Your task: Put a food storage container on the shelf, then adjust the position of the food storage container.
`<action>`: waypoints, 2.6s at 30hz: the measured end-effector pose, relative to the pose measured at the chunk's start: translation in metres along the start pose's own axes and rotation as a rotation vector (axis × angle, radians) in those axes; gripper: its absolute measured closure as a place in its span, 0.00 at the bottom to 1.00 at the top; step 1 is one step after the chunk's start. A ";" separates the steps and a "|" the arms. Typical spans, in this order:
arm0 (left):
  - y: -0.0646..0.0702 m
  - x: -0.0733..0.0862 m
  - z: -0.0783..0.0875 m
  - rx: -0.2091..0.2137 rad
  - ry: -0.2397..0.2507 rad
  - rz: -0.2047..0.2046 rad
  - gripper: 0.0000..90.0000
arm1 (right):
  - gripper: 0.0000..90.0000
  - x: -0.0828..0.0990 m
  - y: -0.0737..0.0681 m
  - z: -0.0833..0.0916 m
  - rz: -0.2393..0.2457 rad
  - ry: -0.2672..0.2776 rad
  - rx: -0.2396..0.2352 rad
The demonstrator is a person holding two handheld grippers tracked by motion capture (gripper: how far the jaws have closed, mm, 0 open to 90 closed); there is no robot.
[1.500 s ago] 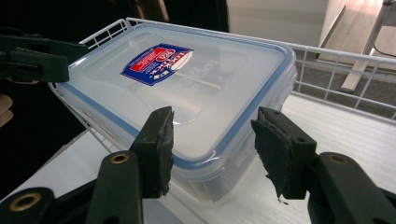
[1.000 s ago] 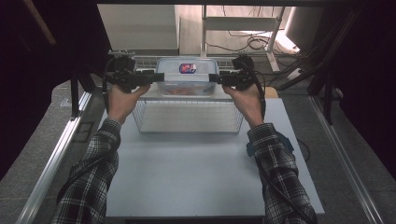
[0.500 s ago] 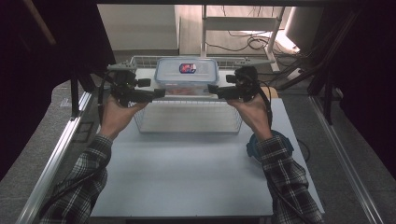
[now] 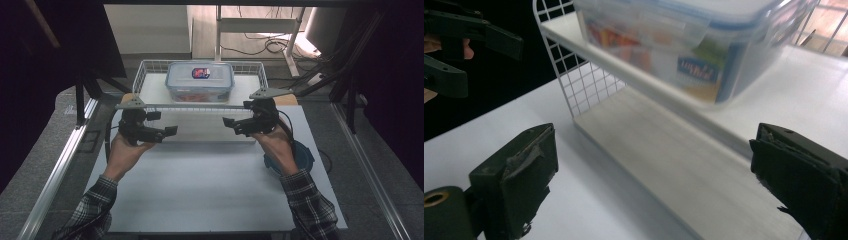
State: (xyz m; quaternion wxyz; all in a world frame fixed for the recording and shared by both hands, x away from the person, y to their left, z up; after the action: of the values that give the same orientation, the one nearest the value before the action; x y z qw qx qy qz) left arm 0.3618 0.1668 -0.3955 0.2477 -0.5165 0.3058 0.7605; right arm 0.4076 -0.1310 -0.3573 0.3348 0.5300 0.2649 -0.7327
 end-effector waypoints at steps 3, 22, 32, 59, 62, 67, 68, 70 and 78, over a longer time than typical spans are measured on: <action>0.005 0.011 0.002 -0.001 -0.005 0.000 0.10 | 0.04 0.009 -0.004 0.004 0.005 0.001 -0.007; 0.033 0.079 0.019 -0.019 -0.016 -0.006 0.08 | 0.01 0.063 -0.023 0.031 0.057 -0.007 -0.007; 0.048 0.105 0.016 -0.020 -0.014 -0.040 0.07 | 0.00 0.090 -0.027 0.035 0.037 -0.041 -0.009; 0.047 0.170 0.031 -0.074 -0.077 -0.080 0.07 | 0.00 0.169 -0.056 0.033 0.048 -0.145 -0.007; 0.047 0.171 0.030 -0.075 -0.083 -0.084 0.07 | 0.00 0.167 -0.053 0.035 0.035 -0.147 0.011; 0.045 0.172 0.029 -0.076 -0.087 -0.081 0.08 | 0.00 0.160 -0.040 0.041 -0.002 -0.134 0.065; 0.045 0.172 0.029 -0.075 -0.086 -0.077 0.08 | 0.00 0.158 -0.035 0.044 -0.024 -0.132 0.075; 0.044 0.173 0.029 -0.074 -0.087 -0.072 0.08 | 0.00 0.156 -0.028 0.048 -0.036 -0.136 0.090; 0.043 0.173 0.028 -0.067 -0.089 -0.061 0.08 | 0.32 0.153 0.024 0.080 -0.075 -0.129 0.256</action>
State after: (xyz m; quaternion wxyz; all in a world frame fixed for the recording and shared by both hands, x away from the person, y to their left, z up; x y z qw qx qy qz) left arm 0.2549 0.1682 -0.5410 0.2666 -0.4992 0.2527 0.7848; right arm 0.3461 -0.2378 -0.4805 0.2532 0.5101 0.1669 -0.8049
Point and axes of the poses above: each handheld gripper's, and its own axes: z roughly backward along the jaws, x roughly out of its underside, y roughly to its right, the point moved 4 cm from there along -z, roughly forward along the jaws, and after that the axes turned 11 degrees about y, right-handed, at the moved point
